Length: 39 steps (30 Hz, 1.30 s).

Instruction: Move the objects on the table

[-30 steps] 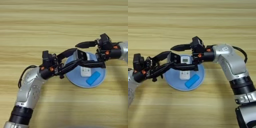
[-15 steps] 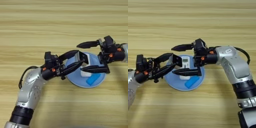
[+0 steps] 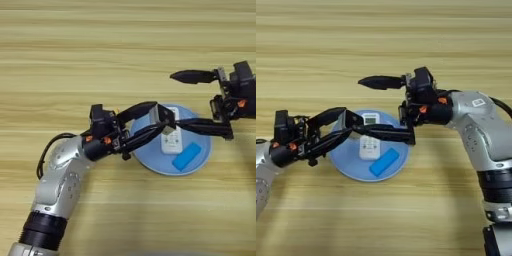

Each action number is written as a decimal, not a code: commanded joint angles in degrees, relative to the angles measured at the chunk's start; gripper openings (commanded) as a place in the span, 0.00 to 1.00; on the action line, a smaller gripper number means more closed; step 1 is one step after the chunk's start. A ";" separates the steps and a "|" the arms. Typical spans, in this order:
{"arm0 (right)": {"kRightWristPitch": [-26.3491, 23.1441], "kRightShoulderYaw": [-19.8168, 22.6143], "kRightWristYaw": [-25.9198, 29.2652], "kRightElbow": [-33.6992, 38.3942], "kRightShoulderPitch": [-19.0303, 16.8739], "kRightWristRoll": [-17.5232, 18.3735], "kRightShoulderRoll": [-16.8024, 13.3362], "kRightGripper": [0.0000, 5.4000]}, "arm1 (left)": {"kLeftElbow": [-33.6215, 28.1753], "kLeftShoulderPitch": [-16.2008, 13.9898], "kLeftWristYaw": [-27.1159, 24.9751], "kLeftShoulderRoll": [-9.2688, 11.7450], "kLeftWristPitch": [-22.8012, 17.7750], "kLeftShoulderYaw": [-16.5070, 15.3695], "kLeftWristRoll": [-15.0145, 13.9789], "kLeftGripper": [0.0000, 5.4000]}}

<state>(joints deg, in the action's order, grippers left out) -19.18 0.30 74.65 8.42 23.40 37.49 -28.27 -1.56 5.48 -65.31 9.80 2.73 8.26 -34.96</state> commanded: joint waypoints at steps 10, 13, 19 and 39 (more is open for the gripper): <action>5.59 6.61 -12.66 -2.39 -1.89 -0.37 5.19 1.00 | -0.23 -0.95 1.27 4.57 0.44 -2.08 4.62 0.46; 8.37 7.01 -16.45 -6.04 -1.17 -2.56 6.89 1.00 | 0.34 -1.70 1.68 6.44 0.45 -3.02 5.45 0.46; 14.99 6.35 -21.59 -12.05 -0.23 -8.16 9.16 1.00 | 2.18 -2.52 2.01 7.83 2.10 -2.43 8.81 0.46; 28.74 4.96 -35.73 -26.96 2.20 -20.15 14.55 1.00 | 1.24 -8.15 2.40 12.64 3.87 -3.99 10.96 0.46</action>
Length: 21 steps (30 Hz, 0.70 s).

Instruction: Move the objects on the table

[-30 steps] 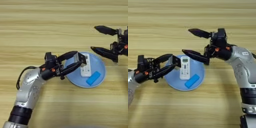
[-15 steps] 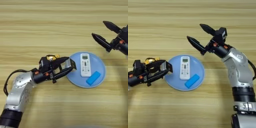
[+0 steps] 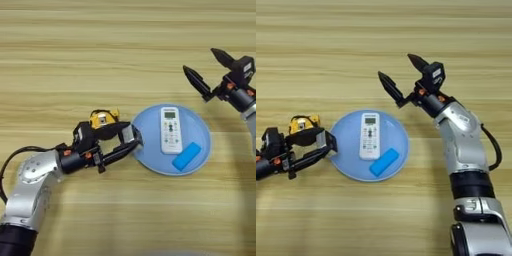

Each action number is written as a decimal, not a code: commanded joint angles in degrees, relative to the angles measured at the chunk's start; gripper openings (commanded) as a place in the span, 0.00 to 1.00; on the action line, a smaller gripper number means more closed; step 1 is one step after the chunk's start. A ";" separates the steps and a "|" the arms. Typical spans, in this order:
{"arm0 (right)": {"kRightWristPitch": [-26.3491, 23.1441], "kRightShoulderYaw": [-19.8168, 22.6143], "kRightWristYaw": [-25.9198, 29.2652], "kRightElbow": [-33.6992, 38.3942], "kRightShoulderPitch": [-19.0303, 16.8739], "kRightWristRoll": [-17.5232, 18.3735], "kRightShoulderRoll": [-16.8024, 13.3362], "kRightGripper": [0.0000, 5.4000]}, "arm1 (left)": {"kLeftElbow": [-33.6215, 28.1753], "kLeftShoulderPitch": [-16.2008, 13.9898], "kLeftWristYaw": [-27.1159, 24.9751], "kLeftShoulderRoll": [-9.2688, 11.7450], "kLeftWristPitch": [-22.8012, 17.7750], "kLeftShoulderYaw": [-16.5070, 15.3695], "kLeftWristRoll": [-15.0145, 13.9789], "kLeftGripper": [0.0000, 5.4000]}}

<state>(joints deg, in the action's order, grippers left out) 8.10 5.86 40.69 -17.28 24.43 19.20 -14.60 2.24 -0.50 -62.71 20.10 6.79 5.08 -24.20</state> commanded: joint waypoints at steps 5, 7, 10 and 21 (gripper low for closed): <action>3.68 -1.03 -4.25 -2.86 0.86 -3.90 1.72 1.00 | -6.95 -6.01 0.37 5.43 -1.69 -2.51 -0.77 0.46; 4.56 -0.93 -5.72 -3.65 1.09 -4.82 1.88 1.00 | -8.59 -7.33 0.40 6.68 -2.30 -3.06 -1.02 0.46; 5.89 -0.01 -9.04 -4.94 1.91 -5.77 2.46 1.00 | -9.40 -8.36 0.56 8.05 -2.82 -3.70 -0.68 0.46; 13.22 2.93 -21.71 -7.90 2.35 -9.20 4.11 1.00 | -6.87 -7.87 1.27 9.45 -2.18 -3.23 1.26 0.46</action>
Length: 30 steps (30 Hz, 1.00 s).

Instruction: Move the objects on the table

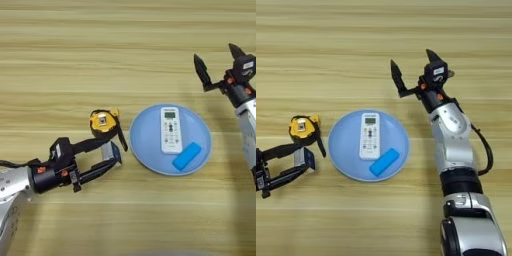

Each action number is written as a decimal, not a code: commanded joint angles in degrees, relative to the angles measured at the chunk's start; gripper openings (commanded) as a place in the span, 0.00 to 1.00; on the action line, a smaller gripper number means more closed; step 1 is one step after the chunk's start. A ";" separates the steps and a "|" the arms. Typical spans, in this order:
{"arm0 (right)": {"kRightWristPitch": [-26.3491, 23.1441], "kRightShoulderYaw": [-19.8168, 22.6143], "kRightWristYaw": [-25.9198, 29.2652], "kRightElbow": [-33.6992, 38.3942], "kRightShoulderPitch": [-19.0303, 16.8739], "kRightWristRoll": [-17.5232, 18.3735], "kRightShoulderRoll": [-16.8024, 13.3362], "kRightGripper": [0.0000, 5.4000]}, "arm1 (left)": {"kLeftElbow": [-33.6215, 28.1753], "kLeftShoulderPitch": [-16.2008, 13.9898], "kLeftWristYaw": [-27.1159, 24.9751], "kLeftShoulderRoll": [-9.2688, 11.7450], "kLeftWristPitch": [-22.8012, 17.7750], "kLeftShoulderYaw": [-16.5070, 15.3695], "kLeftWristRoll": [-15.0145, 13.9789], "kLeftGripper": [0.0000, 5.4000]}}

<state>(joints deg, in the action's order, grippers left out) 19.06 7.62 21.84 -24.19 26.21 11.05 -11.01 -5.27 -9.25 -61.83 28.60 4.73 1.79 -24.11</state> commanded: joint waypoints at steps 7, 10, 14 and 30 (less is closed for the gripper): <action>5.47 2.18 -8.27 -2.66 0.55 -2.99 0.43 1.00 | 3.17 2.97 1.97 0.26 -1.42 2.18 4.11 0.46; 5.96 2.46 -10.33 -3.51 0.69 -3.99 0.08 1.00 | 3.01 3.43 2.17 0.00 -2.40 3.29 4.64 0.46; 6.21 2.25 -11.47 -4.44 0.54 -4.41 0.05 1.00 | 3.21 3.65 2.80 -0.21 -3.14 4.40 5.31 0.46; 5.95 2.11 -11.47 -5.19 1.07 -4.10 -0.17 1.00 | 4.06 3.69 3.44 -0.46 -3.39 5.34 5.76 0.46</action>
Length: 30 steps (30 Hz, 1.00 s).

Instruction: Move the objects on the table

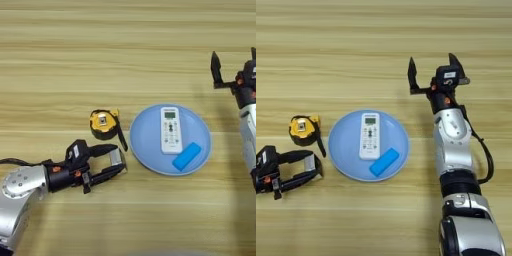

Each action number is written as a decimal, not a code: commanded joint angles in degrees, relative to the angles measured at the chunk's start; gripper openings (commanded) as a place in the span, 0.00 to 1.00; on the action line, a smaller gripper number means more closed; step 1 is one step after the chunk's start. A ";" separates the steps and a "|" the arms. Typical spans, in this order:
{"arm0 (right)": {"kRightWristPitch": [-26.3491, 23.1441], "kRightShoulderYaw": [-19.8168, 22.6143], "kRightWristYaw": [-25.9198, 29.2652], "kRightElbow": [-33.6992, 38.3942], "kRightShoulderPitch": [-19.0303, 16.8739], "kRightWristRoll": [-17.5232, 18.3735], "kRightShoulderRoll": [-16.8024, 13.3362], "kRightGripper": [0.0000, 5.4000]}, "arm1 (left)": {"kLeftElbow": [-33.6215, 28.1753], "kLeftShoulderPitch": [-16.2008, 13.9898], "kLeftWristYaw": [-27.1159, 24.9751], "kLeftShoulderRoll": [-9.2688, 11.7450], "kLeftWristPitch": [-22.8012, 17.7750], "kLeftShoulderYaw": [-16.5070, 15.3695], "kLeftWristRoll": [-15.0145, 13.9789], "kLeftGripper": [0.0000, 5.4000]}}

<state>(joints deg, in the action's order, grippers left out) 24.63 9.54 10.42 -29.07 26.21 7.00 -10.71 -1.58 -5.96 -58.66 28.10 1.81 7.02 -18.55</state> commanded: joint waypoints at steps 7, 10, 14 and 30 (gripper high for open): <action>0.36 0.23 0.04 -0.37 1.17 0.11 -0.53 1.00 | 0.67 0.53 0.50 -0.04 -0.19 -0.11 0.33 0.57; 0.30 0.25 0.13 -0.46 1.22 0.24 -0.53 1.00 | 0.76 0.79 0.55 -0.22 -0.46 -0.39 -0.20 0.63; 0.24 0.36 0.27 -0.63 1.33 0.47 -0.60 1.00 | 0.66 0.96 0.50 -0.34 -0.07 -0.48 -0.39 0.69; 0.52 0.38 0.69 -1.50 1.98 0.72 -0.76 1.00 | -0.92 2.11 1.02 -1.35 0.99 -2.52 -3.31 0.96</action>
<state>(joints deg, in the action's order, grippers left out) 24.63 9.57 10.76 -30.13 26.67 7.28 -11.08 -1.39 -4.54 -57.72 26.97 2.67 5.18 -20.80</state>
